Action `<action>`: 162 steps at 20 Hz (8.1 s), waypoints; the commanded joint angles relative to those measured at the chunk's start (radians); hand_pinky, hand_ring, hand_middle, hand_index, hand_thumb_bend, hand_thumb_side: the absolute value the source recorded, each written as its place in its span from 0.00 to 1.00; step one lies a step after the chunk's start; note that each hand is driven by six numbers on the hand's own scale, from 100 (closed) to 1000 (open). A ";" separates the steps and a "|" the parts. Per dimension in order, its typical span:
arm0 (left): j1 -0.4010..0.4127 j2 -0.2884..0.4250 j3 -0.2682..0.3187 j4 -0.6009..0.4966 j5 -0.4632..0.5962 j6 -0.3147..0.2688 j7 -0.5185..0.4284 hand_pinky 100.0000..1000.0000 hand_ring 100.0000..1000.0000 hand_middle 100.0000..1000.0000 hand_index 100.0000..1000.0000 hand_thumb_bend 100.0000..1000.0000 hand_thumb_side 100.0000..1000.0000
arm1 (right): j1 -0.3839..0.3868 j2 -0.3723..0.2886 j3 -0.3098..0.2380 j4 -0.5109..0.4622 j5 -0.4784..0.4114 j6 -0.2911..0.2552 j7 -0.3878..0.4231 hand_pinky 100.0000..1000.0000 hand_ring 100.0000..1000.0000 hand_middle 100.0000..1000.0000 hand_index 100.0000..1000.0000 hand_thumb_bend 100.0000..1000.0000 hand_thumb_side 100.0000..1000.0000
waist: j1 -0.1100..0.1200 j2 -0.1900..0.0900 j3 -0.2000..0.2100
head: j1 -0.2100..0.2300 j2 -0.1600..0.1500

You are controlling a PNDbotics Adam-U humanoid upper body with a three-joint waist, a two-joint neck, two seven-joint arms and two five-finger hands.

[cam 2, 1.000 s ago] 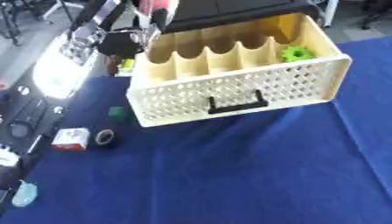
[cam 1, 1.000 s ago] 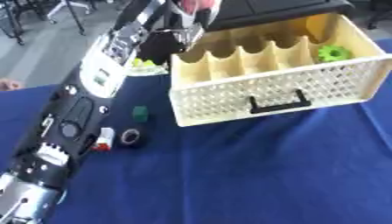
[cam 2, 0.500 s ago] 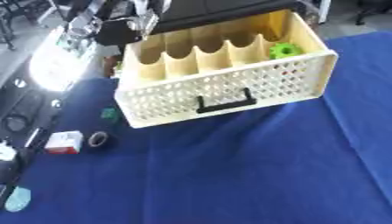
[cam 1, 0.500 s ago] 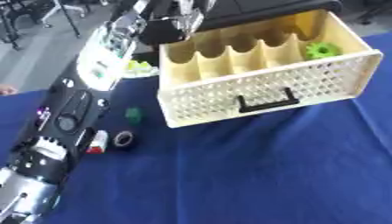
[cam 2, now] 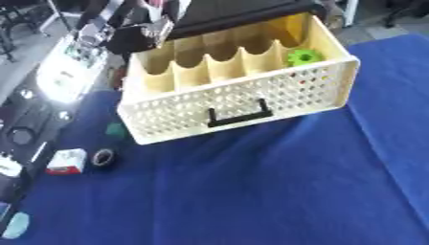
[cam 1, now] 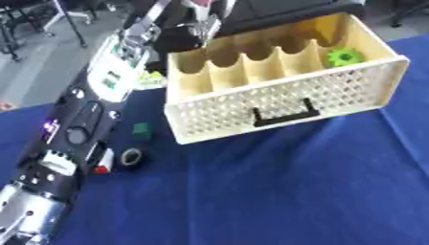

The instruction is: Pick up objects from table and place into drawer.

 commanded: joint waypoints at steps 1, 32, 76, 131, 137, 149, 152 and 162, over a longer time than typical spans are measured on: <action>-0.023 0.026 0.015 -0.001 -0.015 -0.003 0.004 0.10 0.39 0.38 0.65 0.00 0.43 | -0.018 -0.015 -0.003 -0.011 -0.007 -0.004 0.001 0.63 0.39 0.32 0.68 0.00 1.00 | -0.012 -0.017 0.005 | -0.002 -0.018; -0.045 -0.011 0.012 0.017 -0.036 -0.033 -0.019 0.12 0.40 0.39 0.66 0.00 0.44 | -0.031 0.006 0.003 -0.011 -0.013 0.000 0.017 0.63 0.39 0.32 0.68 0.00 1.00 | 0.010 -0.004 -0.020 | 0.053 -0.040; -0.024 0.007 0.012 0.044 -0.433 -0.005 -0.001 0.93 0.97 0.95 1.00 0.22 0.87 | -0.011 0.017 -0.004 -0.011 -0.028 0.009 -0.001 0.63 0.38 0.31 0.67 0.00 1.00 | 0.006 -0.015 -0.009 | 0.040 -0.001; 0.945 0.112 0.210 -1.103 0.722 0.500 0.028 0.48 0.62 0.55 0.85 0.02 0.95 | -0.070 -0.386 0.177 -0.011 0.144 -0.144 0.528 0.66 0.64 0.59 0.79 0.00 1.00 | -0.185 -0.142 0.141 | -0.027 0.123; 0.981 0.078 0.214 -1.103 0.689 0.502 -0.032 0.48 0.63 0.57 0.86 0.01 0.95 | -0.090 -0.480 0.257 -0.011 0.035 -0.177 0.744 0.68 0.67 0.64 0.82 0.00 1.00 | -0.197 -0.141 0.149 | -0.029 0.126; 1.007 0.062 0.219 -1.103 0.677 0.517 -0.049 0.48 0.62 0.56 0.85 0.01 0.97 | -0.070 -0.578 0.330 -0.011 -0.145 -0.186 0.904 0.72 0.70 0.67 0.87 0.00 1.00 | -0.210 -0.144 0.138 | -0.027 0.125; 1.010 0.061 0.220 -1.103 0.678 0.523 -0.049 0.48 0.62 0.56 0.85 0.01 0.97 | -0.039 -0.599 0.329 -0.011 -0.199 -0.193 0.931 0.73 0.71 0.71 0.91 0.00 1.00 | -0.210 -0.147 0.132 | -0.023 0.122; 1.017 0.051 0.220 -1.103 0.671 0.533 -0.051 0.48 0.62 0.55 0.85 0.01 0.97 | 0.003 -0.612 0.390 -0.011 -0.276 -0.144 1.013 0.79 0.75 0.79 1.00 0.00 1.00 | -0.207 -0.150 0.132 | -0.027 0.122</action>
